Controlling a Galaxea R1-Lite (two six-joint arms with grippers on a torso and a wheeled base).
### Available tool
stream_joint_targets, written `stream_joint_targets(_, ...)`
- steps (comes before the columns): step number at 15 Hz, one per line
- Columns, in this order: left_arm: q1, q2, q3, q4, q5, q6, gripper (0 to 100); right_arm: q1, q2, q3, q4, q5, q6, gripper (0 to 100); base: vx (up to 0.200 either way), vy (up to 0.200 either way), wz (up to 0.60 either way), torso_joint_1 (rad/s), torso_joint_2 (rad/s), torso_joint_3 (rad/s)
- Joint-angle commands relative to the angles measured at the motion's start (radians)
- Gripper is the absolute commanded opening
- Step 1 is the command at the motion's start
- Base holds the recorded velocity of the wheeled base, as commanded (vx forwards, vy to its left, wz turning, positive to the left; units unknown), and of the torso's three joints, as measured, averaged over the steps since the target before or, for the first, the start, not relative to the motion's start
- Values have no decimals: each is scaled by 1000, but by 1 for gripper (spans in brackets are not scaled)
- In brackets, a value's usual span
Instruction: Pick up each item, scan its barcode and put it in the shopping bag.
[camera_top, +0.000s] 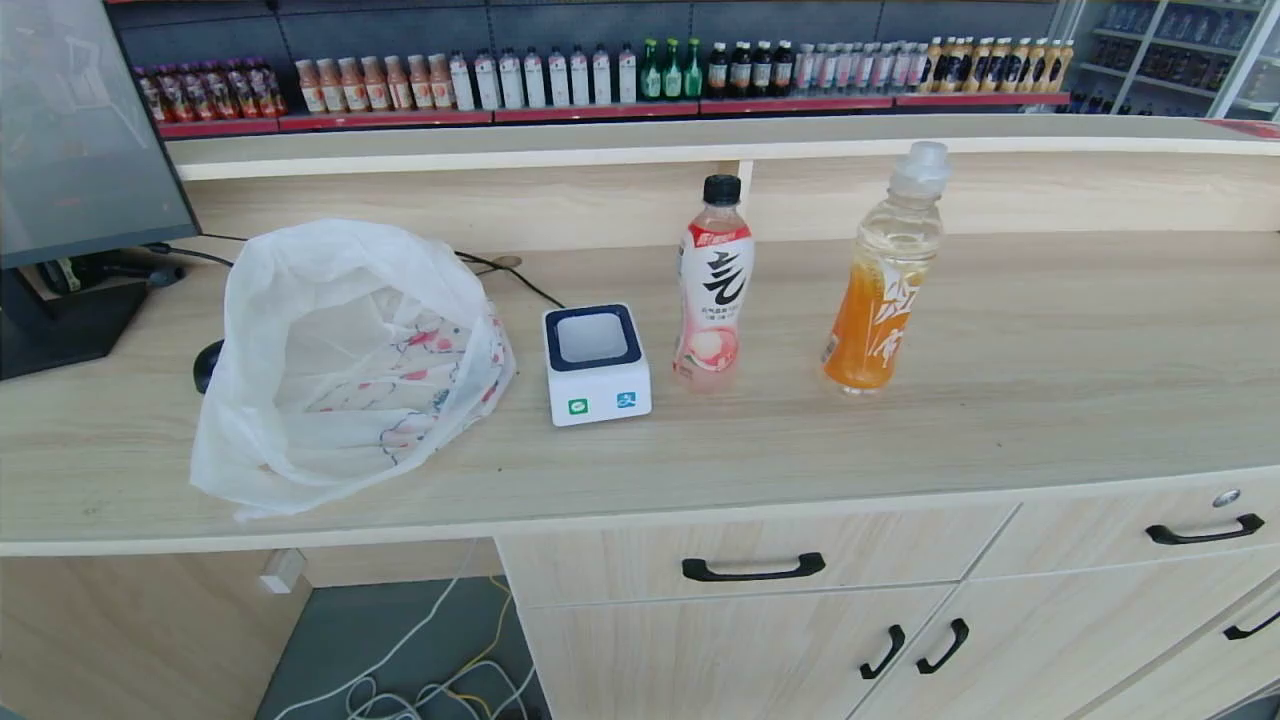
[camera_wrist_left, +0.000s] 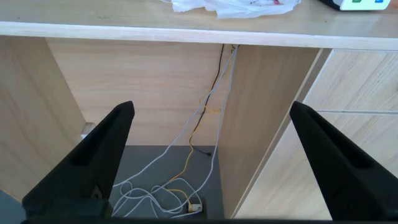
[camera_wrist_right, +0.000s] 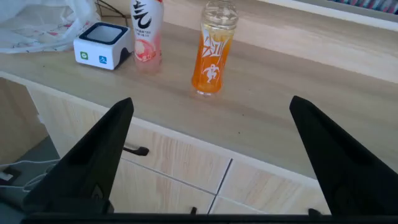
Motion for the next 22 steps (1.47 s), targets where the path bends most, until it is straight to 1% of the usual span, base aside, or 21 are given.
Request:
stream_joint_targets(1, 0, 0, 0, 0, 2, 0, 100, 77, 157, -39, -15, -1, -48, 100, 0, 0, 0, 0, 0, 0)
stream_joint_targets(3, 0, 0, 0, 0, 2, 0, 100, 145, 245, -60, -81, -10, -97, 100, 0, 0, 0, 0, 0, 0)
stream_joint_targets(4, 0, 0, 0, 0, 0, 0, 100, 189, 292, -74, -119, -43, -103, 100, 0, 0, 0, 0, 0, 0)
stream_joint_targets(8, 0, 0, 0, 0, 2, 0, 100, 456, 452, -117, -239, -256, -94, 100, 0, 0, 0, 0, 0, 0)
stream_joint_targets(9, 0, 0, 0, -1, 0, 0, 100, 565, 516, -133, -276, -349, -71, 100, 0, 0, 0, 0, 0, 0)
stream_joint_targets(11, 0, 0, 0, -1, 2, 0, 100, 662, 610, -162, -345, -466, -2, 100, 0, 0, 0, 0, 0, 0)
stream_joint_targets(12, 0, 0, 0, -1, 2, 0, 100, 680, 643, -171, -394, -506, 25, 100, 0, 0, 0, 0, 0, 0)
stream_joint_targets(14, 0, 0, 0, 0, 0, 0, 100, 688, 700, -189, -466, -567, 41, 100, 0, 0, 0, 0, 0, 0)
stream_joint_targets(15, 0, 0, 0, 0, 0, 0, 100, 688, 726, -208, -481, -607, 35, 100, 0, 0, 0, 0, 0, 0)
stream_joint_targets(16, 0, 0, 0, 0, 2, 0, 100, 688, 746, -225, -481, -626, 33, 100, 0, 0, 0, 0, 0, 0)
stream_joint_targets(20, 0, 0, 0, 0, 2, 0, 100, 677, 860, -274, -537, -641, 33, 100, 0, 0, 0, 0, 0, 0)
stream_joint_targets(22, 0, 0, 0, -1, 2, 0, 100, 674, 909, -258, -584, -644, 33, 100, 0, 0, 0, 0, 0, 0)
